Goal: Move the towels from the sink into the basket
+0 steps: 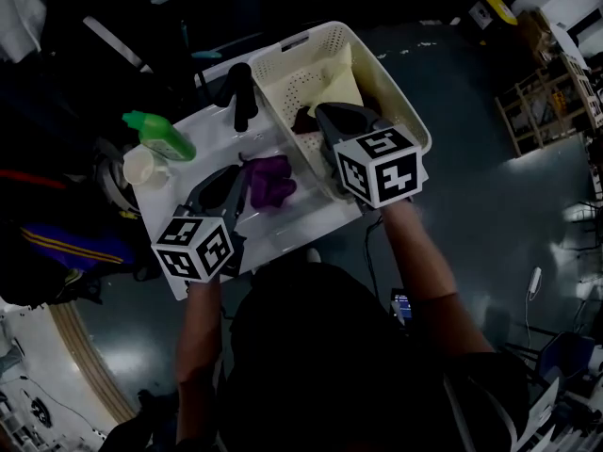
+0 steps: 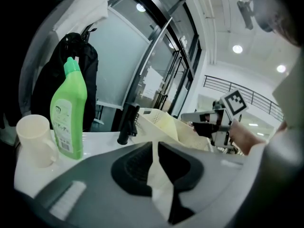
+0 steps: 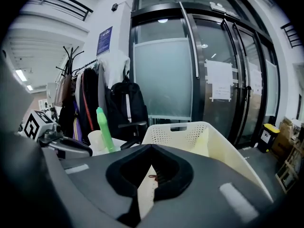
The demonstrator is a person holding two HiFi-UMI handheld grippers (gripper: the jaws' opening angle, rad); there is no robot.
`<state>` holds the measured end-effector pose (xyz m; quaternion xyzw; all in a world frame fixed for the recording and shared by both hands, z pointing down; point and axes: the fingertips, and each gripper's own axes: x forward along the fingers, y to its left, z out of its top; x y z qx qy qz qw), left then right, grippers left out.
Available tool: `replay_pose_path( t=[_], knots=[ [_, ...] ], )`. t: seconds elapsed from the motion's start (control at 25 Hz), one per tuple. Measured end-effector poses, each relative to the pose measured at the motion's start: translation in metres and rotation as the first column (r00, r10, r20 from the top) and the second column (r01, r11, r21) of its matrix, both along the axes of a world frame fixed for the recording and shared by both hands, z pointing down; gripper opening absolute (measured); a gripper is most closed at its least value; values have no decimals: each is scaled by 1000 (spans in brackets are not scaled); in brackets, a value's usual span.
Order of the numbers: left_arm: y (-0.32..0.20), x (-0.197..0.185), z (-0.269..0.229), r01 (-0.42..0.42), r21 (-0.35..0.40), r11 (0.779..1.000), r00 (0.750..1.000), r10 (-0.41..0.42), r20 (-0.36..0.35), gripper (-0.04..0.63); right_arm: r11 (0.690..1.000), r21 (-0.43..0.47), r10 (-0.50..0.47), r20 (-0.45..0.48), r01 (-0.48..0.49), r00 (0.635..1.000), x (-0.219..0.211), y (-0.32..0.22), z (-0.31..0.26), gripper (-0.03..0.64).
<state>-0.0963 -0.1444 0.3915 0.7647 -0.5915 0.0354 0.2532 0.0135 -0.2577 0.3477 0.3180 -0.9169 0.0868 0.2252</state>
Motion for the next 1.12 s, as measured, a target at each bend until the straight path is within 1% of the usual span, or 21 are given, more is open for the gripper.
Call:
replay_pose_path(
  t=[0.16, 0.32, 0.44, 0.6, 0.84, 1.0, 1.12],
  knots=[
    [10, -6, 10, -2, -19, 1000, 1000, 2, 4, 41, 1000, -11, -23, -2, 23, 1000, -12, 24, 5, -2],
    [16, -10, 24, -15, -44, 999, 1000, 15, -8, 43, 998, -29, -51, 5, 51, 999, -22, 49, 9, -2],
    [16, -10, 38, -41, -59, 997, 999, 40, -14, 46, 998, -45, -54, 20, 55, 998, -27, 61, 11, -2],
    [14, -9, 63, -85, -94, 992, 996, 85, -8, 67, 997, -71, -39, 37, 42, 999, -31, 73, 18, -2],
    [4, -2, 93, -165, -134, 977, 986, 165, -8, 89, 995, -97, 13, 52, -8, 999, -30, 79, 24, -2],
    [-7, 2, 109, -226, -141, 964, 974, 228, -5, 108, 994, -106, 44, 52, -39, 998, -30, 84, 29, -2],
    [-13, 7, 122, -278, -155, 948, 960, 280, -9, 141, 991, -121, 73, 50, -66, 996, -28, 88, 34, -2]
  ],
)
